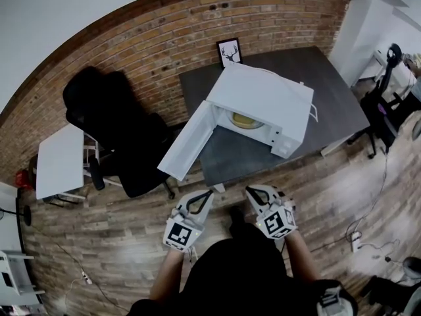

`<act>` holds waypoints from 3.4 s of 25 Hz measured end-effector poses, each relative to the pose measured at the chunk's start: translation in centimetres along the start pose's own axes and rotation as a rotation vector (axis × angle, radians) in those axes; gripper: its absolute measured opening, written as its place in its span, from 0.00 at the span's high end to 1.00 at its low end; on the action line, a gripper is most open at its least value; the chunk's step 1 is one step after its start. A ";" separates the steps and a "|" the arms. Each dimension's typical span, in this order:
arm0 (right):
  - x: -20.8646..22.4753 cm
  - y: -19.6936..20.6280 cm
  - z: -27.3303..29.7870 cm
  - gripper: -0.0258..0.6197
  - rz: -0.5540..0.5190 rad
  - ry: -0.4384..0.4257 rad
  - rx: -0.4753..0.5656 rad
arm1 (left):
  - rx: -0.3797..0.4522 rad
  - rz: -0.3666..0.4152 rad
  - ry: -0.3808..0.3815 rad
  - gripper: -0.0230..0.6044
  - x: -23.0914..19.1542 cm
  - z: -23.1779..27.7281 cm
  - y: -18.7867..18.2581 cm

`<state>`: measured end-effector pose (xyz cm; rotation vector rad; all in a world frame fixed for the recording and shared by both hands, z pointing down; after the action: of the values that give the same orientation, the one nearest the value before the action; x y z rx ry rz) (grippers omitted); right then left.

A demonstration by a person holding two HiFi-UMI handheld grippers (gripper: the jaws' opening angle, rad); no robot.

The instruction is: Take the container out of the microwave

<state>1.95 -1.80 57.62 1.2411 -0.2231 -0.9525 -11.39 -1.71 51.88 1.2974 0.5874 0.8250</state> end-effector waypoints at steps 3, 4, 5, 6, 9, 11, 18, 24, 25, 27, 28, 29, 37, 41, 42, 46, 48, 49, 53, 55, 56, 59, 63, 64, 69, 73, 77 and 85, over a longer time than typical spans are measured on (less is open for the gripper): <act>1.8 -0.1 1.4 0.96 -0.002 -0.014 0.005 | -0.003 -0.001 -0.008 0.96 -1.4 1.5 -0.4; 2.3 0.0 1.8 0.96 -0.003 -0.019 0.006 | -0.003 -0.003 -0.011 0.96 -1.8 2.1 -0.6; 2.9 0.2 2.3 0.96 -0.003 -0.026 0.006 | -0.002 -0.004 -0.014 0.96 -2.2 2.6 -0.8; 3.5 0.3 2.8 0.96 -0.003 -0.032 0.008 | -0.001 -0.005 -0.017 0.96 -2.6 3.0 -0.9; 5.0 0.4 4.4 0.96 -0.020 -0.055 0.010 | 0.005 -0.005 -0.038 0.96 -3.8 4.0 -1.3; 6.1 0.5 5.3 0.96 -0.033 -0.069 0.015 | 0.000 -0.008 -0.058 0.96 -4.6 4.4 -1.2; 8.6 0.8 8.4 0.96 -0.062 -0.121 0.034 | -0.022 -0.027 -0.126 0.96 -7.0 5.3 -1.4; 9.0 0.7 10.8 0.96 -0.072 -0.156 0.053 | -0.027 -0.033 -0.162 0.96 -8.0 5.3 -0.9; 8.9 0.7 10.9 0.96 -0.072 -0.162 0.053 | -0.028 -0.036 -0.168 0.96 -8.0 5.2 -0.8; 8.8 0.9 11.1 0.96 -0.070 -0.170 0.047 | -0.026 -0.042 -0.173 0.96 -8.0 5.3 -0.9; 8.8 1.0 11.2 0.96 -0.071 -0.172 0.046 | -0.025 -0.043 -0.173 0.96 -8.0 5.4 -1.0; 8.7 1.2 11.3 0.96 -0.072 -0.174 0.045 | -0.024 -0.042 -0.173 0.96 -8.1 5.4 -1.0; 9.9 3.0 10.8 0.96 -0.051 -0.136 0.027 | -0.004 -0.032 -0.160 0.96 -8.0 6.7 -2.0; 10.4 3.9 11.1 0.96 -0.050 -0.120 -0.002 | -0.006 -0.030 -0.139 0.96 -8.5 7.3 -1.8; 10.6 4.1 11.1 0.96 -0.050 -0.114 -0.003 | -0.006 -0.025 -0.131 0.96 -8.5 7.6 -1.6; 11.1 5.0 11.1 0.96 0.043 -0.101 -0.001 | 0.004 -0.028 -0.101 0.96 -8.8 8.6 -1.5; 11.4 5.1 11.4 0.96 0.062 -0.091 -0.001 | 0.008 -0.035 -0.091 0.96 -9.2 9.0 -1.5; 11.6 5.1 11.5 0.96 0.056 -0.086 -0.002 | 0.010 -0.036 -0.083 0.96 -9.3 9.3 -1.5; 12.2 5.6 12.1 0.96 0.082 -0.076 -0.004 | 0.012 -0.026 -0.048 0.96 -9.2 10.4 -1.7; 12.2 5.9 12.5 0.96 0.101 -0.079 -0.007 | 0.013 -0.020 -0.032 0.96 -9.4 10.7 -1.8; 12.2 6.0 12.8 0.96 0.101 -0.079 -0.011 | 0.012 -0.019 -0.025 0.96 -9.6 10.8 -1.8; 12.4 6.1 13.9 0.96 0.104 -0.071 -0.018 | 0.013 -0.021 -0.010 0.96 -10.2 11.1 -1.7; 12.8 6.5 15.2 0.96 0.102 -0.064 -0.032 | 0.012 -0.016 0.003 0.96 -11.5 11.4 -1.8; 12.9 6.5 15.5 0.96 0.104 -0.060 -0.032 | 0.012 -0.014 0.006 0.96 -11.9 11.5 -1.9; 13.7 7.0 16.9 0.96 0.139 -0.018 -0.060 | 0.006 -0.005 0.035 0.96 -14.1 11.9 -2.0; 14.1 7.6 18.3 0.96 0.152 0.005 -0.087 | 0.000 0.006 0.058 0.96 -15.6 12.1 -1.8; 14.6 8.3 19.5 0.96 0.146 0.015 -0.105 | -0.008 0.007 0.074 0.96 -16.7 12.5 -1.8; 14.9 10.9 22.7 0.96 0.159 0.017 -0.177 | -0.029 -0.010 0.038 0.96 -20.5 11.5 -1.0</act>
<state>2.41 -28.23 70.21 1.0522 -0.2163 -0.8065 -14.37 -25.05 51.74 1.2535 0.6095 0.8489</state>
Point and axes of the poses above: the fingertips, and each gripper's own axes: z forward along the fingers, x to its right, y out of its underside, the point moved 2 cm from there along -z, backward along the fingers, and after that the axes turned 3 degrees about x, right-handed, at the moved point
